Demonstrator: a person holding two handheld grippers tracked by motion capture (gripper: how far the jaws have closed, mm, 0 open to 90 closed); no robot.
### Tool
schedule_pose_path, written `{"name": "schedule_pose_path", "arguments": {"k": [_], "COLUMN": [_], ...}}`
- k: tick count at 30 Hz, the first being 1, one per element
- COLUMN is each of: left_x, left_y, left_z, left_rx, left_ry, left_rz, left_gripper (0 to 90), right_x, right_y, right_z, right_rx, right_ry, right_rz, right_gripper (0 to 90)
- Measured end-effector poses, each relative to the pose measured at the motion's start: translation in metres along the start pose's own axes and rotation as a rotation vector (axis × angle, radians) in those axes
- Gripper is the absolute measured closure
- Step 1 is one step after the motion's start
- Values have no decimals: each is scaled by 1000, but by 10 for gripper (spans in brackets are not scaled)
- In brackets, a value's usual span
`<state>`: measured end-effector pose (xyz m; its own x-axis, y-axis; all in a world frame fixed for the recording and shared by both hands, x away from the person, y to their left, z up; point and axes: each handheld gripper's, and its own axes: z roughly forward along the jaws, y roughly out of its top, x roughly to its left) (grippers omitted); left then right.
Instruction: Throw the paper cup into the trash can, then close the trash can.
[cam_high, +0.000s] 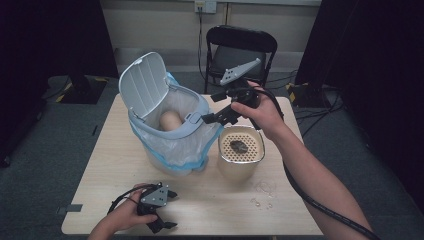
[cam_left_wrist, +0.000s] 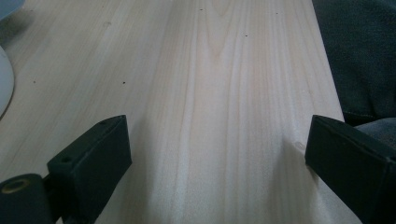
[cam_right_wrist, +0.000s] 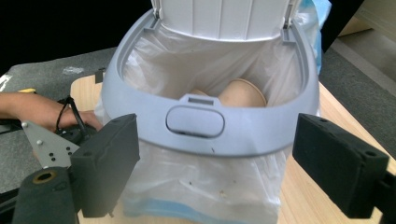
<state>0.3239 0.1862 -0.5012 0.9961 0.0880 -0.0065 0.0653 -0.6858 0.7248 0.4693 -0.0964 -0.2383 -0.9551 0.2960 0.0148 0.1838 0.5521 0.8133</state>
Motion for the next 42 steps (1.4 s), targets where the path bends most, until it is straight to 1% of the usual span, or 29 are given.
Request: {"name": "schedule_pose_path", "arguments": {"k": [5,14,17,22,24,27,29,33,35,36,39,42], "left_x": [-1,-1,-1,-1,-1,-1,-1,-1,-1,-1,-1,-1], "left_y": [0,0,1,1,1,0,0,0,0,0,0,0], "left_z": [1,1,1,1,1,2,2,2,2,2,2,2], "left_rx": [-8,-5,1,1,1,0,-2,-1,-2,-2,-2,-1], "left_ry": [-5,-6,-11,-12,-13,-13,-13,-13,-13,-13,-16,-17], "left_rz": [-5,-4,-1,-1,0,6,4,6,4,4,2,1], "left_gripper": [50,43,36,35,35,24,24,23,23,23,23,23], "right_x": [-1,-1,1,3,3,3,4,5,6,7,8,9], "right_y": [-10,-24,-30,-38,-42,-49,-51,-62,-64,-69,-74,-82], "right_z": [-5,-16,-20,-25,-27,-32,-33,-37,-37,-39,-41,-43], "right_rx": [2,-7,-6,-4,5,-1,-4,3,1,4,4,13], "right_ry": [-6,-14,-21,-20,-30,-30,-32,-37,-35,-34,-33,-42], "right_rz": [19,26,25,23,20,29,31,34,36,37,41,42], "right_gripper": [143,143,143,143,143,143,143,143,143,143,143,143]}}
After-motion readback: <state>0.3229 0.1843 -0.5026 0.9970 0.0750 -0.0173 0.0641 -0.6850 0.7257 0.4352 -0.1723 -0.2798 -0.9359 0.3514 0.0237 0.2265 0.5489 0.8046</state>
